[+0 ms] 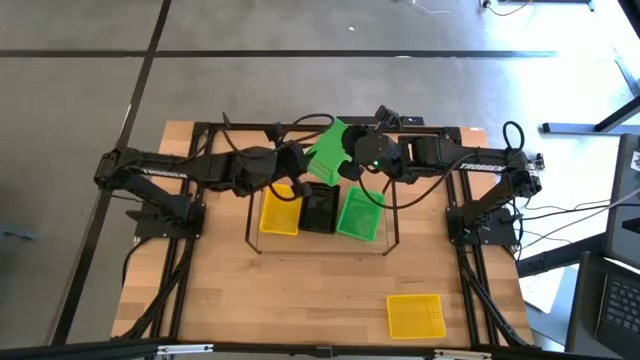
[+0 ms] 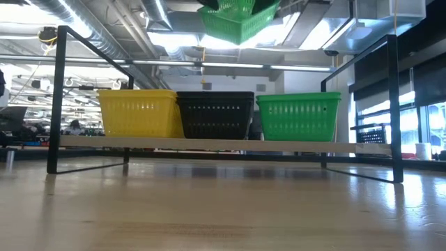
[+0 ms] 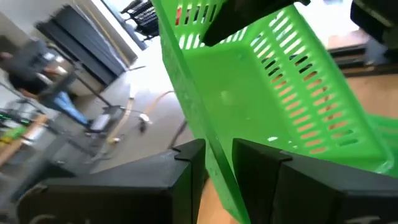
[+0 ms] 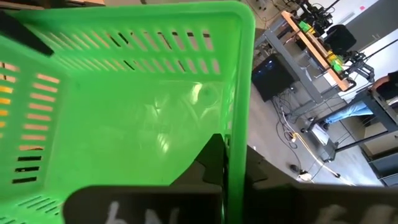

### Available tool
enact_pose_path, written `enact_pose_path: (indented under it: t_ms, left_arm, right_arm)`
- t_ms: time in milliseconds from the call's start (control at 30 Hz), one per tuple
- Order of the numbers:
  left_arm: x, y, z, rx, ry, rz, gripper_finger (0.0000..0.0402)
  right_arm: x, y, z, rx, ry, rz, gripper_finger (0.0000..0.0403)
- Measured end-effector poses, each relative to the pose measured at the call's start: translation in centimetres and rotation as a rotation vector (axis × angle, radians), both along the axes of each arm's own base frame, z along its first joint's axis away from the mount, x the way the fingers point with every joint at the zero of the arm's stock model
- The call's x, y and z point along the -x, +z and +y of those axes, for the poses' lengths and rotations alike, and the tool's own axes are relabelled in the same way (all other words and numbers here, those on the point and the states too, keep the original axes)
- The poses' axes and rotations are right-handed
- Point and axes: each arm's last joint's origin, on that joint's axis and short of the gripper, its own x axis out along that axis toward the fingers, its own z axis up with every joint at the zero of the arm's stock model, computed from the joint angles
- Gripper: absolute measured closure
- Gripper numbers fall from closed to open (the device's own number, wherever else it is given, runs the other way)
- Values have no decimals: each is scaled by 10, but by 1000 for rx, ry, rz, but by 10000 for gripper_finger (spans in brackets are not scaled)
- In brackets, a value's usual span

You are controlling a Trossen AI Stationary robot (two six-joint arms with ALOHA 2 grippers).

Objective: Stack baskets on shelf by color
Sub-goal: Stack the green bin on top of the green bin on the shelf

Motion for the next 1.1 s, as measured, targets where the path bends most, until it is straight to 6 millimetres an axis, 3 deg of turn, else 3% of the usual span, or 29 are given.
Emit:
enact_pose_path:
  t_ms: [600,967,1100]
  left_arm:
    - [12,3,-45,-202,239,97,327]
    - [36,24,-36,-166,334,-1,327]
    - [51,35,-29,-149,344,-39,327]
  right_arm:
    - [6,-2,-3,-11,-2,62,403]
    - [45,31,4,-407,73,58,403]
    - [52,30,6,-645,124,68,403]
